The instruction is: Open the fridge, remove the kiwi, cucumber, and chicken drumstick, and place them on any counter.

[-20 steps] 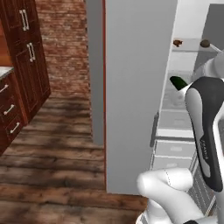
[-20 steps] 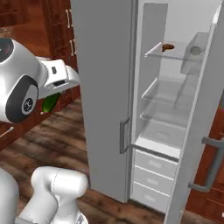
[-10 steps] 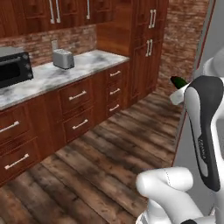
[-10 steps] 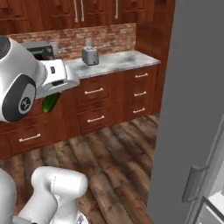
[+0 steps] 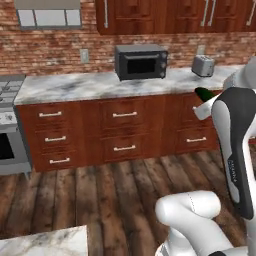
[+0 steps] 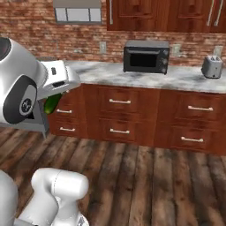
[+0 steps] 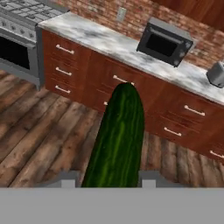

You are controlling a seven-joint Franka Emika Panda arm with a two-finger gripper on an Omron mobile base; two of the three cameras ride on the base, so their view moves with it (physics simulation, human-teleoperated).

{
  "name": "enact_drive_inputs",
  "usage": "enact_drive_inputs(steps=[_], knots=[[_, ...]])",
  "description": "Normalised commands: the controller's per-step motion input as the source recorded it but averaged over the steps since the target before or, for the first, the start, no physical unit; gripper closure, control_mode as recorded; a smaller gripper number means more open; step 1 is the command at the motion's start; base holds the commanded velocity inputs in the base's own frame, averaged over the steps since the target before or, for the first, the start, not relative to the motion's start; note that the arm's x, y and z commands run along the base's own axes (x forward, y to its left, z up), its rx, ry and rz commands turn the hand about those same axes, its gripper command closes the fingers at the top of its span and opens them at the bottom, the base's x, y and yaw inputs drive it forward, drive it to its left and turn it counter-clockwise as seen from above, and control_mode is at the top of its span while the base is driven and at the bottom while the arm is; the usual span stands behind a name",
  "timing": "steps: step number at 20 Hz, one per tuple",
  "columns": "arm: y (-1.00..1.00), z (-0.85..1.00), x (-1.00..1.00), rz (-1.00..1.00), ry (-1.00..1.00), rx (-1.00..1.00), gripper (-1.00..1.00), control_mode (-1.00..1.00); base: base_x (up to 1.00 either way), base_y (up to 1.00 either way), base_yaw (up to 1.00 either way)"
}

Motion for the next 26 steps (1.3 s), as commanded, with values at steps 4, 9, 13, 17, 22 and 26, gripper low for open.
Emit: enact_drive_inputs(steps=[4,9,13,17,22,26], knots=[[0.0,0.0,0.0,0.0,0.0,0.0,1.0,1.0,-0.29,0.72,0.66],[0.0,0.0,0.0,0.0,0.0,0.0,1.0,1.0,0.1,0.94,0.47],[0.0,0.0,0.0,0.0,0.0,0.0,1.0,1.0,0.16,0.55,0.5],[0.0,0.0,0.0,0.0,0.0,0.0,1.0,1.0,-0.08,0.51,0.59],[0.0,0.0,0.0,0.0,0.0,0.0,1.0,1.0,0.0,0.27,0.26],[0.0,0.0,0.0,0.0,0.0,0.0,1.0,1.0,0.0,0.0,0.0]])
